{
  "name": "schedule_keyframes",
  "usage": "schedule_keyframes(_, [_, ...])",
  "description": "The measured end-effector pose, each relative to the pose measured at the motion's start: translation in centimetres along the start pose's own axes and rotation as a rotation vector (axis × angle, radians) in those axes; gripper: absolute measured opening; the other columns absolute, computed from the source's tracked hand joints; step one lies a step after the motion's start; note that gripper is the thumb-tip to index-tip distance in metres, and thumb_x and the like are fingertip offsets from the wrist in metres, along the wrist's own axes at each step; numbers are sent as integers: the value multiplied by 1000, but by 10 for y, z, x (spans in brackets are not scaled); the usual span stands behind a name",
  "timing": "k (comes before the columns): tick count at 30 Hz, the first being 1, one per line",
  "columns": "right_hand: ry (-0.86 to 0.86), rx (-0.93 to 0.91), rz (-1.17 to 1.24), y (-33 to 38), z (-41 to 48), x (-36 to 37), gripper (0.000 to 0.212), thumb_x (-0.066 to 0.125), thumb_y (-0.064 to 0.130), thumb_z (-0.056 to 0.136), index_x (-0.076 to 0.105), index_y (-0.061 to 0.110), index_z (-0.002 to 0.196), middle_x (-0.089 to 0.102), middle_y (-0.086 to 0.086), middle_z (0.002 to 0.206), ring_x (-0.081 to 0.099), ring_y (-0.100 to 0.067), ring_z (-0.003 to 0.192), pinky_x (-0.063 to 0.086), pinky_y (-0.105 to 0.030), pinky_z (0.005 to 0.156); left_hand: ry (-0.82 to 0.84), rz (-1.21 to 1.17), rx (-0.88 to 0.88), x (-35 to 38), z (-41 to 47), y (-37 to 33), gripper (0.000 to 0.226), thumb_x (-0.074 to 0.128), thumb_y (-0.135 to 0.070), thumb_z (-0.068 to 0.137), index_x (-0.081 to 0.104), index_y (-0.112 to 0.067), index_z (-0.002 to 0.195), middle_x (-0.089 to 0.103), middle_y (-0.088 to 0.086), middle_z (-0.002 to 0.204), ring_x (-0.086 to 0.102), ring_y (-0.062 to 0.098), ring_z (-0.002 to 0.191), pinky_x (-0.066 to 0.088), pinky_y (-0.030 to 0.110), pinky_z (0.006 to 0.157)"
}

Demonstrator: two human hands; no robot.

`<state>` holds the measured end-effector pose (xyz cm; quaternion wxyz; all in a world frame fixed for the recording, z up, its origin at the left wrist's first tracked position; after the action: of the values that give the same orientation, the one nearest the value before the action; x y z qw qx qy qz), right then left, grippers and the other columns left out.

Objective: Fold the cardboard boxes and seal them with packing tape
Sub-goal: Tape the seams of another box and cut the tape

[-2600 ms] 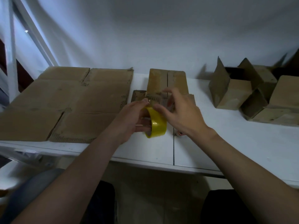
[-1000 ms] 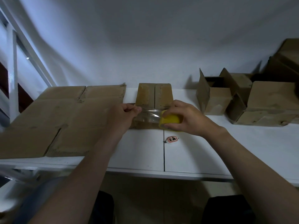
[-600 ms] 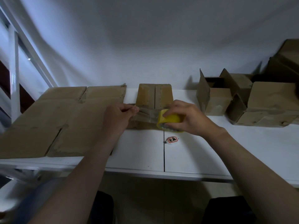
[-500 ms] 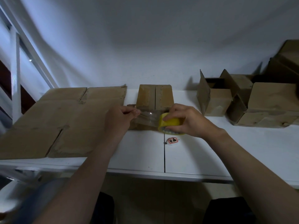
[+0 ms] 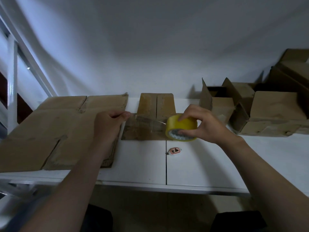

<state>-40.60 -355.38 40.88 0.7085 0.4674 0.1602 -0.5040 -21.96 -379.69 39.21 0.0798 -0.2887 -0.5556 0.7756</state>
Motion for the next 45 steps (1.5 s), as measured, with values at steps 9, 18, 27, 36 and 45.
schedule_keyframes(9, [-48,20,-151,-5,-4,-26,43,86,45,72,75,21,107,63,7,102,59,-12,93,49,-27,76,-45,-42,-3,-4,9,7,20,77,-26,87,77,-21,107,66,-24,82,59,-23,70,43,-2,61])
schedule_keyframes(18, [18,-9,-278,-18,3,-25,44,82,45,73,77,18,106,69,-3,103,60,-21,95,51,-36,74,-2,-102,-25,12,10,20,21,76,-27,88,78,-19,107,70,-21,83,64,-16,73,46,1,60])
schedule_keyframes(27, [73,-11,-293,-47,22,-9,40,89,38,71,79,17,103,71,0,100,61,-18,89,42,-22,73,14,-139,-133,30,32,47,17,78,-31,87,77,-27,103,73,-12,80,67,-6,67,52,11,61])
schedule_keyframes(36, [69,20,-243,-67,24,12,38,91,37,70,78,19,101,72,3,100,62,-19,88,49,-30,75,39,-215,-270,61,39,75,13,76,-32,89,76,-26,100,75,-7,95,70,12,91,57,33,85])
schedule_keyframes(45, [55,51,-204,-68,23,14,40,87,39,72,77,16,102,72,0,101,63,-22,90,53,-38,75,149,-366,-436,86,33,85,10,68,-38,94,73,-32,100,72,4,88,56,19,70,45,32,59])
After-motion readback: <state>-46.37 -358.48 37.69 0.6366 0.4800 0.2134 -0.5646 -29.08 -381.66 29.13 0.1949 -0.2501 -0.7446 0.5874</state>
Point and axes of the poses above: each hand's wrist, its own z-axis towards the middle knuckle, its own x-axis out of the palm, y = z × x, the point moved 8 cm from there along z, towards the middle knuckle
